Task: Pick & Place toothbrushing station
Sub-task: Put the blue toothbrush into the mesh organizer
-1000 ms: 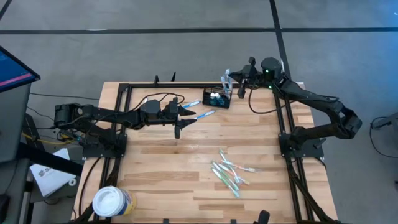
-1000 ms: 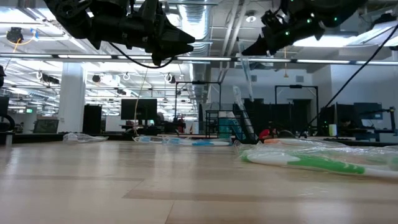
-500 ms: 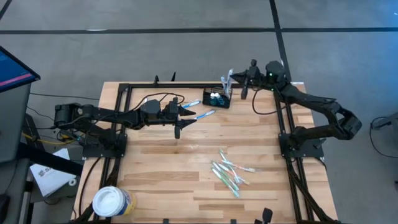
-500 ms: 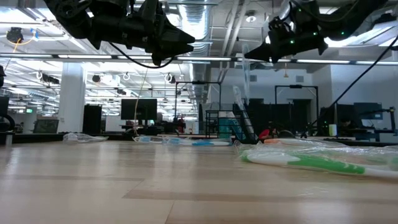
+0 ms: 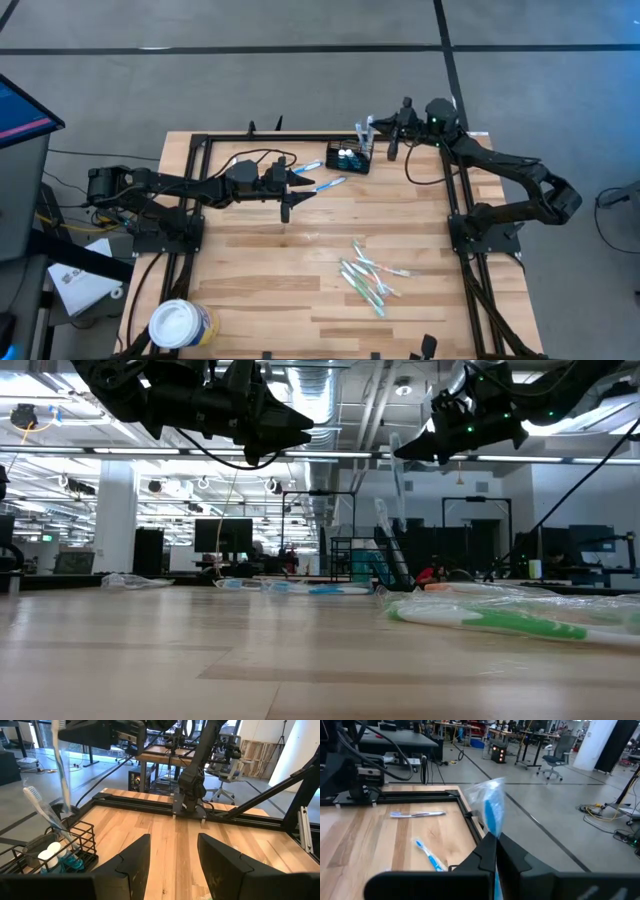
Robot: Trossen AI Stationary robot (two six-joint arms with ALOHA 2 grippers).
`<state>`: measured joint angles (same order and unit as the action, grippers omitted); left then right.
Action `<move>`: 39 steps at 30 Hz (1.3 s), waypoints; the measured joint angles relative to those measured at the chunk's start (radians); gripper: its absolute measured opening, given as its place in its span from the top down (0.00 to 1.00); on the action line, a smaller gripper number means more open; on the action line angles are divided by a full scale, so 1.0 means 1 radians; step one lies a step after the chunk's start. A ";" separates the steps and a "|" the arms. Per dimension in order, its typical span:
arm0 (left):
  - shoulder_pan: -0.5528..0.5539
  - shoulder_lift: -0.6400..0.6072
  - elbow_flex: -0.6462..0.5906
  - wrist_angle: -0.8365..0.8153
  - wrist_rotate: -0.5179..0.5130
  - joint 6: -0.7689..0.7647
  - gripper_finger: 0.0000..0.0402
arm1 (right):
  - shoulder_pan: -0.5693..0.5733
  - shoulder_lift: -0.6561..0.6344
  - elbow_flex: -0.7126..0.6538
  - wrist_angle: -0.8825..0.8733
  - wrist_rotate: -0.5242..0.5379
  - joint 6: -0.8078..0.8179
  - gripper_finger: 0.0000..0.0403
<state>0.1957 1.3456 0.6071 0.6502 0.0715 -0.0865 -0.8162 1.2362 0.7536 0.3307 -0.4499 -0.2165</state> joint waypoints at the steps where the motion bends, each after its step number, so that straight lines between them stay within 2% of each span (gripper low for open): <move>1: 0.000 0.000 0.000 0.000 0.000 0.000 0.61 | 0.000 0.000 0.000 -0.002 0.000 0.000 1.00; 9: 0.000 0.000 0.000 0.000 0.000 0.000 0.61 | -0.006 0.000 0.000 -0.017 -0.002 -0.003 1.00; 22: 0.000 0.000 0.000 0.000 0.000 0.000 0.61 | -0.034 0.000 -0.097 0.125 -0.032 0.008 1.00; 39: 0.000 0.000 0.000 0.000 0.000 0.000 0.61 | -0.036 0.000 -0.120 0.153 -0.032 0.009 1.00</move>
<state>0.1955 1.3457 0.6071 0.6504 0.0715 -0.0867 -0.8524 1.2360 0.6334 0.4833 -0.4824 -0.2071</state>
